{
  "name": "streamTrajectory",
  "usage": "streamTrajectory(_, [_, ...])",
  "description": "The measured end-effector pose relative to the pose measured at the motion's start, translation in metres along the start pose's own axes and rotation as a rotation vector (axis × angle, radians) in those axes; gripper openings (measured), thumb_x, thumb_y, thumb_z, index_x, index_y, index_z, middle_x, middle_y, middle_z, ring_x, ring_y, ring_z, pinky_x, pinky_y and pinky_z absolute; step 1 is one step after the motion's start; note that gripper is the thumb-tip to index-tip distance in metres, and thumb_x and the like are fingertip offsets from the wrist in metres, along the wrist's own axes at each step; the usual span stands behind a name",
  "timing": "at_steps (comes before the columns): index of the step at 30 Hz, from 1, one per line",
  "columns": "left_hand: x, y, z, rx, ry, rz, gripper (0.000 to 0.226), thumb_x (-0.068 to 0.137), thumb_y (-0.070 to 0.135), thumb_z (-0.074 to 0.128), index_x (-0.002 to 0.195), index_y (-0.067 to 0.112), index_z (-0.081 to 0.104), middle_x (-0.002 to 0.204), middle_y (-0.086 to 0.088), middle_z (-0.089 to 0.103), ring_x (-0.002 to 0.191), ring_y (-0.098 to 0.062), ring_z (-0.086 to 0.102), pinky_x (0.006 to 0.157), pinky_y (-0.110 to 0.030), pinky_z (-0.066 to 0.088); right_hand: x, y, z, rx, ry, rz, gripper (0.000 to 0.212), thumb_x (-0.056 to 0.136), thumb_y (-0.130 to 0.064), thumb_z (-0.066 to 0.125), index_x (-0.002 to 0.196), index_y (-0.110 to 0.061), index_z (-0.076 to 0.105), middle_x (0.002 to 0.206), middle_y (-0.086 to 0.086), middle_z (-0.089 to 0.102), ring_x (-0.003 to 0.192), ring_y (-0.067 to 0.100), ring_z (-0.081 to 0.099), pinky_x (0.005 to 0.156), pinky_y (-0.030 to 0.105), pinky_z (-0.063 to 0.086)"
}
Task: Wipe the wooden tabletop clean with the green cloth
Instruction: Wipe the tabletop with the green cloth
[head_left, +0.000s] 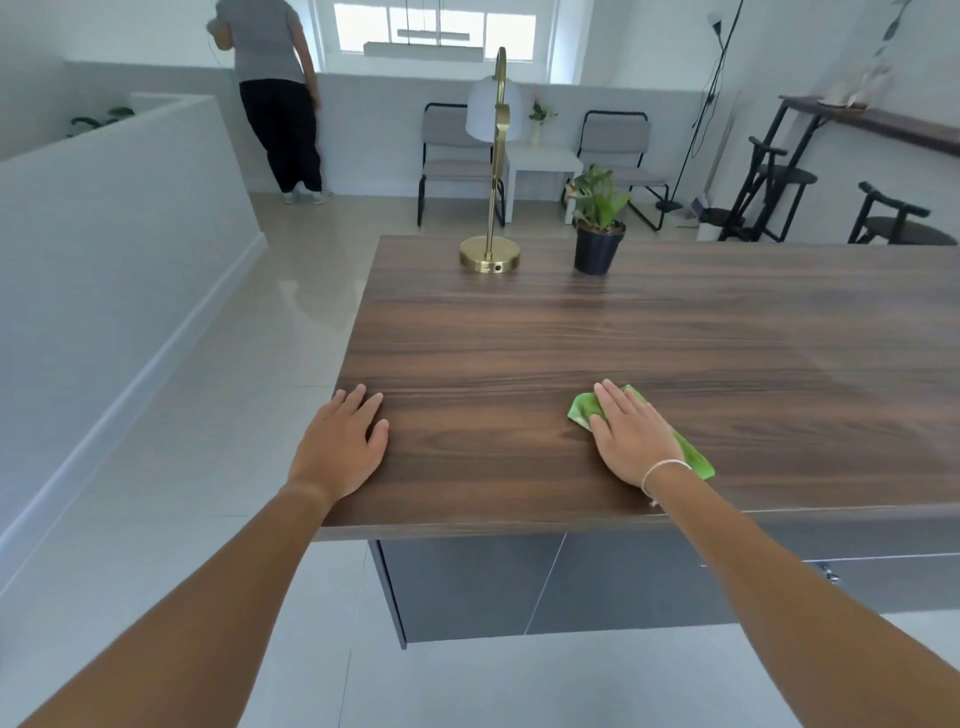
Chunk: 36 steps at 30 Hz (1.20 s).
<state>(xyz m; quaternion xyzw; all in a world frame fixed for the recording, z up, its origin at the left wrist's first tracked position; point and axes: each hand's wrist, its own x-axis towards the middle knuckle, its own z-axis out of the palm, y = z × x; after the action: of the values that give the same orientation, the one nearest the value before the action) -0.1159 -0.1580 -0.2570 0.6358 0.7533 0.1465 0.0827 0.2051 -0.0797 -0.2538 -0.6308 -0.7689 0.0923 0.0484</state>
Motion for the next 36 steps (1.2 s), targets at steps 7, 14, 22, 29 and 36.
streamTrajectory(7, [0.002, 0.007, 0.002, -0.025, 0.03, 0.011, 0.05, 0.097, 0.033, 0.033, 0.143, 0.016, 0.033, 0.156, -0.007, 0.026, 0.144, -0.026, 0.018, 0.118, -0.035, 0.012, -0.005, -0.081, 0.019, -0.014, -0.007, -0.249, 0.054, 0.099, -0.031, 0.021, 0.15, -0.015, 0.01, 0.16, 0.0, 0.008, 0.147, 0.02, 0.006, 0.12, 0.031, 0.003])
streamTrajectory(14, [-0.015, -0.017, -0.007, -0.123, 0.1, -0.132, 0.048, 0.094, 0.037, 0.036, 0.14, 0.023, 0.039, 0.154, 0.001, 0.029, 0.144, -0.018, 0.018, 0.113, -0.039, 0.025, -0.012, -0.089, 0.018, -0.014, -0.05, -0.444, 0.053, 0.099, -0.035, 0.026, 0.149, -0.022, 0.014, 0.159, -0.008, 0.011, 0.147, 0.012, 0.007, 0.12, 0.028, 0.005])
streamTrajectory(22, [-0.018, 0.0, 0.0, -0.148, 0.087, -0.11, 0.048, 0.094, 0.04, 0.036, 0.14, 0.026, 0.038, 0.154, 0.006, 0.028, 0.144, -0.012, 0.014, 0.113, -0.037, 0.026, 0.073, -0.064, 0.01, -0.005, -0.054, -0.279, 0.052, 0.1, -0.032, 0.024, 0.149, -0.017, 0.016, 0.159, -0.003, 0.013, 0.147, 0.018, 0.009, 0.119, 0.032, 0.007])
streamTrajectory(29, [-0.014, 0.001, 0.002, -0.141, 0.122, -0.138, 0.045, 0.093, 0.039, 0.039, 0.136, 0.029, 0.042, 0.152, 0.01, 0.032, 0.142, -0.008, 0.017, 0.111, -0.032, 0.028, 0.124, -0.15, 0.028, 0.007, -0.085, -0.336, 0.053, 0.099, -0.029, 0.02, 0.15, -0.014, 0.012, 0.16, -0.001, 0.008, 0.147, 0.022, 0.006, 0.12, 0.034, 0.005])
streamTrajectory(36, [-0.015, 0.0, 0.002, -0.127, 0.108, -0.145, 0.045, 0.093, 0.04, 0.039, 0.137, 0.03, 0.041, 0.152, 0.01, 0.032, 0.142, -0.009, 0.019, 0.112, -0.03, 0.023, 0.086, -0.158, 0.036, 0.024, -0.091, -0.567, 0.053, 0.099, -0.033, 0.021, 0.15, -0.018, 0.012, 0.16, -0.005, 0.009, 0.147, 0.018, 0.006, 0.119, 0.031, 0.005])
